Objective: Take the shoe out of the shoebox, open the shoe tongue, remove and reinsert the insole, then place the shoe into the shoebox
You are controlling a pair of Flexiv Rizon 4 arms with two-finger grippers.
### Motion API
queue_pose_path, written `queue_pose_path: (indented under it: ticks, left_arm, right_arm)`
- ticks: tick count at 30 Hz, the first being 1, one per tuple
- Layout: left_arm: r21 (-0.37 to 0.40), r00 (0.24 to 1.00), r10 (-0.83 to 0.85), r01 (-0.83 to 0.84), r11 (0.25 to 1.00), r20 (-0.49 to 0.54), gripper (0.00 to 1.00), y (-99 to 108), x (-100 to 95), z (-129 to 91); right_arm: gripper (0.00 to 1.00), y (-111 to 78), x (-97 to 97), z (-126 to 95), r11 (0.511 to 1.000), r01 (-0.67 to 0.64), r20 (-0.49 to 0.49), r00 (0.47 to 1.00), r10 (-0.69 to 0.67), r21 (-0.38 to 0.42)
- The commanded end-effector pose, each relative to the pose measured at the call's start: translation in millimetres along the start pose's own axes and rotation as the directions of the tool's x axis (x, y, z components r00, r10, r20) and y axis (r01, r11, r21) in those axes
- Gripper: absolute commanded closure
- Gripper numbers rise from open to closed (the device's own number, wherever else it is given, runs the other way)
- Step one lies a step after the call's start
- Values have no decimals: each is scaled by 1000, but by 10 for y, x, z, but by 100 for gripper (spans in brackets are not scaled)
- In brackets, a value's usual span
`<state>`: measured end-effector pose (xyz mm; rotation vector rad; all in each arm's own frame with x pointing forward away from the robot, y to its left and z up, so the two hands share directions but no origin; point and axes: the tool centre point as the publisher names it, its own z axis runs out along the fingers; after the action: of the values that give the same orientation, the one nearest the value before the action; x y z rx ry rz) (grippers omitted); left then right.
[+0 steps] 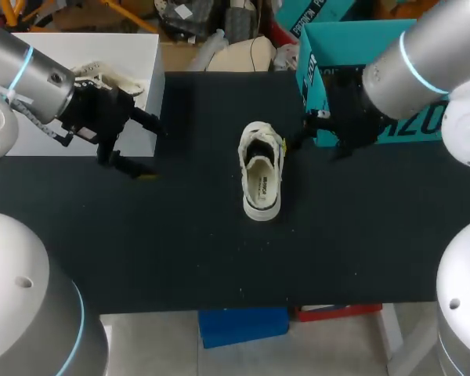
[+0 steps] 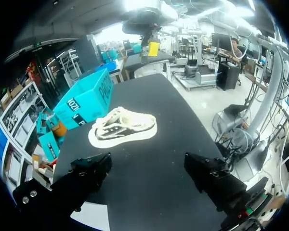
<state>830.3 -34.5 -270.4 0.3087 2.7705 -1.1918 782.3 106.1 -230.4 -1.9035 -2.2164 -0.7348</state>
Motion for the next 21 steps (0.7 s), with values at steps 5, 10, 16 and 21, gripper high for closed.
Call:
queue_pose_path:
  ticks: [5, 10, 16, 21]
  left_arm:
    - [-2, 1000, 2, -2, 1000, 5, 0, 0, 11, 8]
    - [-2, 1000, 2, -2, 1000, 5, 0, 0, 11, 8]
    - [-2, 1000, 2, -2, 1000, 5, 0, 0, 11, 8]
    - [-2, 1000, 2, -2, 1000, 5, 0, 0, 11, 8]
  right_arm:
    - [0, 460, 70, 597, 997, 27, 205, 978, -42, 74]
    - [0, 619, 3, 818, 992, 36, 258, 964, -65, 118]
    - [0, 759, -176, 1029, 989, 9, 314, 948, -55, 146]
    - [0, 824, -316, 1141, 989, -12, 347, 937, -40, 145]
